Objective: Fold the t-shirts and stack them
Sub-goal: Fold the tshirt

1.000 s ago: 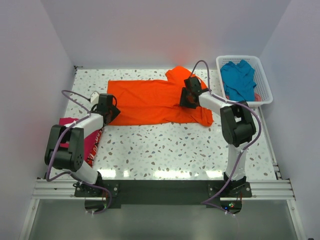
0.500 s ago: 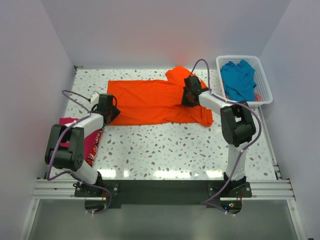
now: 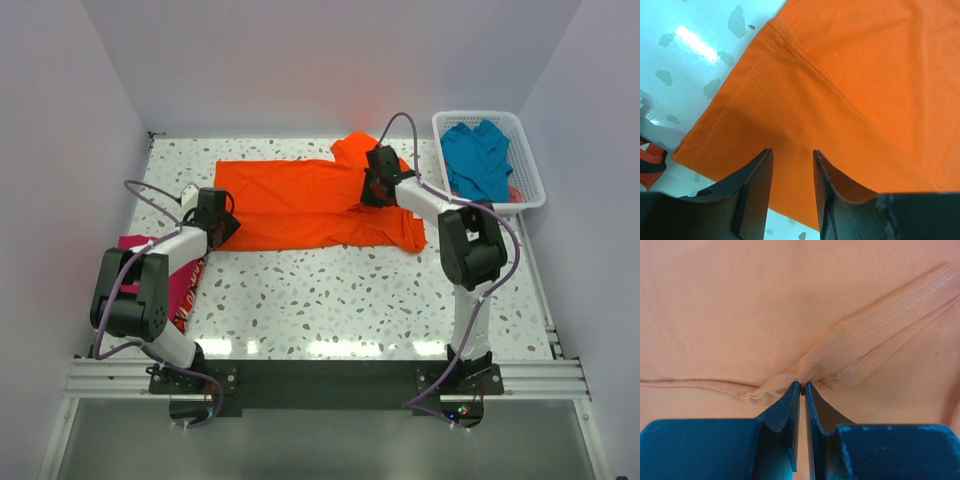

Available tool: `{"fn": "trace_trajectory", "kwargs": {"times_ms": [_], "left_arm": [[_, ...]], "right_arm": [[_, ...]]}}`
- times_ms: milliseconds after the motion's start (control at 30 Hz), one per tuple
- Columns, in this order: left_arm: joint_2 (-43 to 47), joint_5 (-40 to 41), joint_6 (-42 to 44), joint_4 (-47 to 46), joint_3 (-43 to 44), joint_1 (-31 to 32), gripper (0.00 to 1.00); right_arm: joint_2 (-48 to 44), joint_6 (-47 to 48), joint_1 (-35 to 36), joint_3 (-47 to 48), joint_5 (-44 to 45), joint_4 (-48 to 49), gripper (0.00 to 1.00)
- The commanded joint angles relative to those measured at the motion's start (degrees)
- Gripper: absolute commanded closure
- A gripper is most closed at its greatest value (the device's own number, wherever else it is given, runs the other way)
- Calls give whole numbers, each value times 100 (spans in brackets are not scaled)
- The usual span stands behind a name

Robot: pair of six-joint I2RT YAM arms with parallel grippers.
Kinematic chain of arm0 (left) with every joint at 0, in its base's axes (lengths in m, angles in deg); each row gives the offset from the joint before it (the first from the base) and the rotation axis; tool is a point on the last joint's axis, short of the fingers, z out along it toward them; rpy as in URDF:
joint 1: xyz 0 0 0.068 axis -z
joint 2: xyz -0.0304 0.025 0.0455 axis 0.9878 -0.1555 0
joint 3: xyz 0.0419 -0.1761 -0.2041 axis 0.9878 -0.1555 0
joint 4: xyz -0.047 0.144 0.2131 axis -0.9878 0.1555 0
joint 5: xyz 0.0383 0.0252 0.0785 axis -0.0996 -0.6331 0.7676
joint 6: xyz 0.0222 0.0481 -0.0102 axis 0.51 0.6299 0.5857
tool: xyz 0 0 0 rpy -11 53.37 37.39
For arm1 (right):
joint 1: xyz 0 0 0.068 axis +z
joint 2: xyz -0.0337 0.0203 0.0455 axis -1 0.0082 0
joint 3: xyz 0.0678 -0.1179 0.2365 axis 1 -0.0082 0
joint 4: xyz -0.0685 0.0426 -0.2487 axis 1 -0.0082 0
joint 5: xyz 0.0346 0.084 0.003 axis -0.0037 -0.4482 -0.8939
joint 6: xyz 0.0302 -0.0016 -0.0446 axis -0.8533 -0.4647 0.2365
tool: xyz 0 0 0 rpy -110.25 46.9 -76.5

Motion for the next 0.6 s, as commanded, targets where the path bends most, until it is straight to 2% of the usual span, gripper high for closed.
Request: {"fn": "trace_trajectory", "kwargs": {"times_ms": [0, 567], "left_arm": [[-23, 170, 128, -184, 30, -43, 58], [-23, 152, 155, -192, 21, -69, 58]], "right_arm": [[76, 21, -20, 310, 132, 53, 89], [375, 38, -20, 794, 80, -61, 85]]}}
